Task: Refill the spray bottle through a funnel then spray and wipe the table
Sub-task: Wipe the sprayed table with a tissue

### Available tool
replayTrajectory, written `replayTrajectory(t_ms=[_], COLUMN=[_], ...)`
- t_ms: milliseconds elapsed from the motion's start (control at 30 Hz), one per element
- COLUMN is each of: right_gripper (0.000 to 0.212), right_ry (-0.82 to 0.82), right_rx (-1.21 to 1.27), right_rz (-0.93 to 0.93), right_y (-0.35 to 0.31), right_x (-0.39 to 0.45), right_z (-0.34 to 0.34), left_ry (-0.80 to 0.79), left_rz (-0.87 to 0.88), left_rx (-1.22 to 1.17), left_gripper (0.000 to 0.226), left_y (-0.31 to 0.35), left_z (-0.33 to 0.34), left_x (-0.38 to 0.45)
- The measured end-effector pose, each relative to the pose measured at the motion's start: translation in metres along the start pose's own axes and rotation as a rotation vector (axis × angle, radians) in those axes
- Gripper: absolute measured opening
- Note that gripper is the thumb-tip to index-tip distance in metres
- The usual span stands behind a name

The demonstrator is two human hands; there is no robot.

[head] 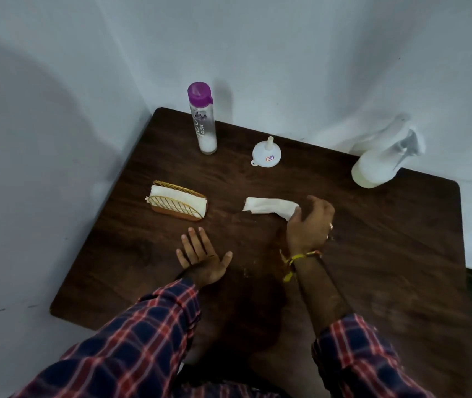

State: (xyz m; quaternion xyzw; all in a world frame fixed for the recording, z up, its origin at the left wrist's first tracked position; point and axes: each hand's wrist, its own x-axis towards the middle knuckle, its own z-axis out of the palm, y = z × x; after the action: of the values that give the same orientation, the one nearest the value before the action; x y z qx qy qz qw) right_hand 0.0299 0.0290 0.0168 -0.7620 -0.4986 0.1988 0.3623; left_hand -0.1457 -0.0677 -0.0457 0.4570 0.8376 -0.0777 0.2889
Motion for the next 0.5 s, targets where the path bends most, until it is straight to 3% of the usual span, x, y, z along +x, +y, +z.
replayTrajectory(t_ms=[167, 267, 500], right_gripper=[0.053, 0.066, 0.065], right_ry=[-0.47, -0.527, -0.63], right_rx=[-0.415, -0.594, -0.729], right_rz=[-0.413, -0.457, -0.575], right_y=[0.024, 0.027, 0.013], right_x=[-0.029, -0.023, -0.046], right_z=[0.047, 0.068, 0.082], left_ry=[0.031, 0.071, 0.094], left_rz=[-0.01, -0.009, 0.029], left_rx=[0.002, 0.026, 0.014], left_gripper=[0.103, 0.104, 0.101], left_y=[0.0, -0.001, -0.004], left_z=[0.008, 0.011, 0.017], left_x=[0.003, 0.003, 0.004])
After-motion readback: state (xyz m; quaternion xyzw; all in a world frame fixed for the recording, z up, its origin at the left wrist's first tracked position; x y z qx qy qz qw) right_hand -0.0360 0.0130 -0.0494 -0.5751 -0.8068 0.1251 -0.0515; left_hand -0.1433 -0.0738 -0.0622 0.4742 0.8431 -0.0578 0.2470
